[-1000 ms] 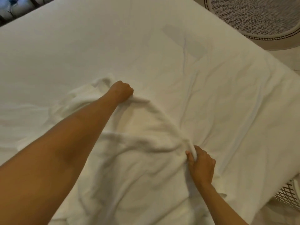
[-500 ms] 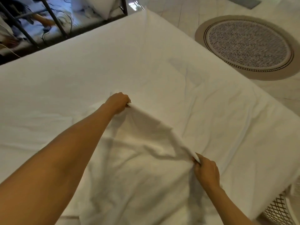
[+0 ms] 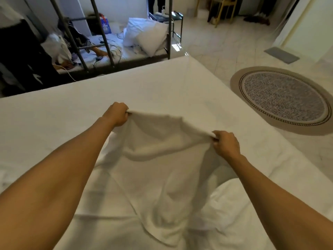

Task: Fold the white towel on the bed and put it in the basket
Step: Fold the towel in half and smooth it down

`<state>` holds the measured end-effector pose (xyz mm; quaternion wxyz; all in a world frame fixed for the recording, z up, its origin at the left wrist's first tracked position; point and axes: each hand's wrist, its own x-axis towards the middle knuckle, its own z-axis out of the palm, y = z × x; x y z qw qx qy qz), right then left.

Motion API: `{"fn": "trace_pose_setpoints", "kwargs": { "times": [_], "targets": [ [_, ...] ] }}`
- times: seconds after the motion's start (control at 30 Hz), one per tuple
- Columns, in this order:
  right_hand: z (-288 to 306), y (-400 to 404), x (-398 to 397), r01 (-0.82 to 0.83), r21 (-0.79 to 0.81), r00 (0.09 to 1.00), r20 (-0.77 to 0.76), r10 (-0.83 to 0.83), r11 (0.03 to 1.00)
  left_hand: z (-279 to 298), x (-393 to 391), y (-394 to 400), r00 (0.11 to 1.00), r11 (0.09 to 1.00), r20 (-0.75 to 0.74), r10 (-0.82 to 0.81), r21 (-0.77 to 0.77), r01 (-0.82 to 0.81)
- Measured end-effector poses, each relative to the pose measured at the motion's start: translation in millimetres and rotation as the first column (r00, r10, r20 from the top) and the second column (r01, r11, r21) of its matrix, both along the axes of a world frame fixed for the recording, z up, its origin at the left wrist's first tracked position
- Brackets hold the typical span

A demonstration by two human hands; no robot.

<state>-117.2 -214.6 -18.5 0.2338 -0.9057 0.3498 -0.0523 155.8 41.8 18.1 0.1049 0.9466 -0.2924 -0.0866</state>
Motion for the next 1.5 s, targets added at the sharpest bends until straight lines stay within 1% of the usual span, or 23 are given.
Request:
{"fn": "trace_pose_setpoints", "kwargs": {
  "times": [0.07,0.23,0.3,0.4,0.53,0.63,0.77,0.87,0.93,1.0,1.03,1.1,1.17,1.23,1.3,1.4,1.43,1.5],
  "targets": [
    [26,4,16,-0.049,-0.044,0.999,0.008,0.050,0.998,19,-8,11,0.999,0.999,0.012,0.030,-0.037,-0.029],
    [87,4,52,-0.152,-0.128,0.988,0.018,0.156,0.980,75,-16,33,0.992,0.992,0.066,0.112,-0.062,-0.108],
    [106,-1,66,-0.195,-0.175,0.979,0.027,0.203,0.965,98,-16,37,0.988,0.990,0.073,0.137,-0.041,-0.135],
    [129,-12,89,-0.258,-0.239,0.963,0.019,0.270,0.936,129,-14,41,0.982,0.982,0.022,0.188,0.022,-0.188],
    [147,-33,115,-0.298,-0.283,0.950,0.002,0.312,0.912,143,-7,43,0.953,0.951,0.061,0.298,0.064,-0.301],
    [154,-49,132,-0.304,-0.321,0.947,-0.001,0.321,0.897,143,-6,39,0.909,0.909,0.119,0.400,0.079,-0.410],
    [165,-70,159,-0.301,-0.401,0.945,0.000,0.328,0.865,153,3,29,0.840,0.855,0.227,0.492,0.057,-0.516],
    [172,-81,184,-0.290,-0.430,0.944,0.018,0.330,0.855,165,16,15,0.790,0.821,0.272,0.550,0.001,-0.571],
    [176,-85,199,-0.256,-0.438,0.948,0.058,0.312,0.861,173,23,2,0.742,0.789,0.284,0.607,-0.108,-0.605],
    [181,-91,210,-0.215,-0.449,0.942,0.138,0.305,0.867,181,26,-10,0.678,0.754,0.336,0.654,-0.221,-0.618],
    [184,-95,216,-0.198,-0.476,0.932,0.181,0.316,0.857,186,26,-15,0.653,0.750,0.374,0.659,-0.261,-0.607],
    [194,-104,227,-0.163,-0.587,0.898,0.245,0.365,0.793,197,23,-19,0.624,0.759,0.436,0.649,-0.316,-0.569],
    [206,-110,235,-0.117,-0.644,0.860,0.315,0.402,0.756,205,22,-17,0.604,0.755,0.454,0.655,-0.413,-0.509],
    [215,-112,235,-0.090,-0.648,0.827,0.375,0.419,0.756,206,20,-13,0.592,0.723,0.433,0.680,-0.530,-0.442],
    [212,-112,227,-0.111,-0.665,0.794,0.387,0.468,0.739,196,10,-6,0.606,0.713,0.418,0.677,-0.577,-0.398],
    [182,-106,204,-0.236,-0.689,0.729,0.341,0.593,0.686,162,-23,8,0.663,0.756,0.406,0.629,-0.519,-0.400],
    [166,-103,192,-0.298,-0.664,0.717,0.319,0.620,0.686,147,-38,11,0.687,0.762,0.375,0.622,-0.489,-0.423],
    [129,-97,163,-0.419,-0.555,0.720,0.279,0.636,0.719,112,-74,17,0.731,0.744,0.259,0.631,-0.469,-0.476]
  ]
}}
